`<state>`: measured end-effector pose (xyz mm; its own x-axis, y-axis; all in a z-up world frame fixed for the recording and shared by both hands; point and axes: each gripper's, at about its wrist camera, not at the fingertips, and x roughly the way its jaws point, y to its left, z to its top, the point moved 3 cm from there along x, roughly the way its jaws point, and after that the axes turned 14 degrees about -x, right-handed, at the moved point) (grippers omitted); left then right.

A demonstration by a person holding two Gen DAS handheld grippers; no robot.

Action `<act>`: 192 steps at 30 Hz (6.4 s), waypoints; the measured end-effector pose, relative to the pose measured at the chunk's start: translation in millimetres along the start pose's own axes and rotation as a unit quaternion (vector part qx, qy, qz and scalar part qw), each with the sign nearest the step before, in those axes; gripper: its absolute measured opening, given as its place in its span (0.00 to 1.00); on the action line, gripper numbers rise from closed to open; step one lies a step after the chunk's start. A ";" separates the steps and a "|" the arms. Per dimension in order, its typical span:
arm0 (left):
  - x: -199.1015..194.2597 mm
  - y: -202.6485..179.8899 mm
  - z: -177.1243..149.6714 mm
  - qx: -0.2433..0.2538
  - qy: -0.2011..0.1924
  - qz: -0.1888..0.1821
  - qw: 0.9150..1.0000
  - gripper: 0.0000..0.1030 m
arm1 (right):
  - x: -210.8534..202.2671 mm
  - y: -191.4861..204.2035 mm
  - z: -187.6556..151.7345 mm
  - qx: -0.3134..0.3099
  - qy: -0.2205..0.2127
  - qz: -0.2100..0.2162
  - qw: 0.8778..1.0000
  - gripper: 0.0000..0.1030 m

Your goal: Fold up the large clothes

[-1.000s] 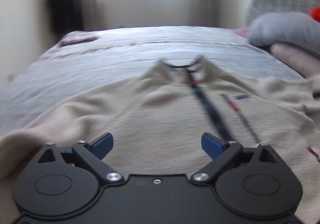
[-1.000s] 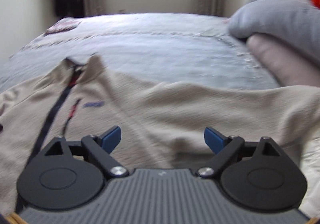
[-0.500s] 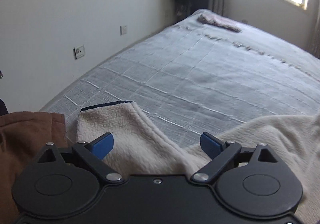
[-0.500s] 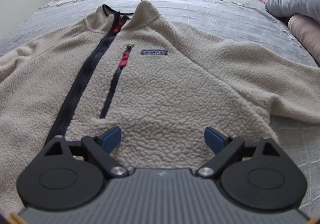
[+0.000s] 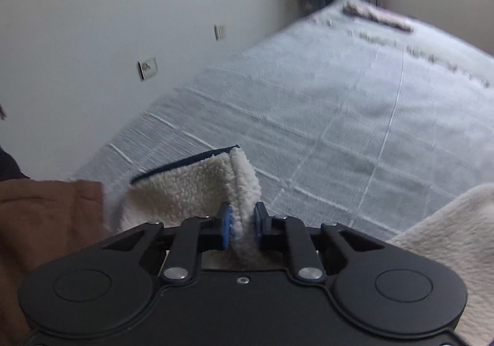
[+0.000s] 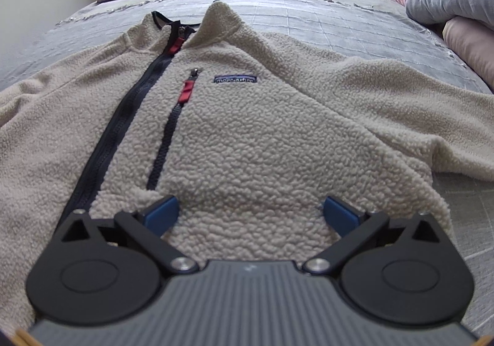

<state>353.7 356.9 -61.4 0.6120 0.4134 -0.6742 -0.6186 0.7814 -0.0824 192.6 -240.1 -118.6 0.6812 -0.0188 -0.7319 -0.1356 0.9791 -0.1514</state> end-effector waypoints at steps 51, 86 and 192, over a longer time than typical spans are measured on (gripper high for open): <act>-283.7 -248.3 -79.9 0.073 -0.002 -0.586 0.807 0.09 | 32.6 29.4 130.1 0.198 -0.060 0.272 0.940 0.75; -95.3 -208.7 -67.3 0.148 -0.018 -0.302 0.941 0.37 | -50.2 -96.3 40.5 0.125 -0.109 0.054 0.985 0.10; -181.1 -157.6 -147.0 0.066 0.116 -0.369 0.920 0.93 | -87.7 38.0 57.7 -0.034 -0.126 0.135 0.982 0.54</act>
<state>267.9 90.2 -34.2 0.7101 -0.3512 -0.6102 -0.0027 0.8654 -0.5011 169.2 -189.6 -21.8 0.7686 0.2994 -0.5653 -0.3787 0.9252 -0.0249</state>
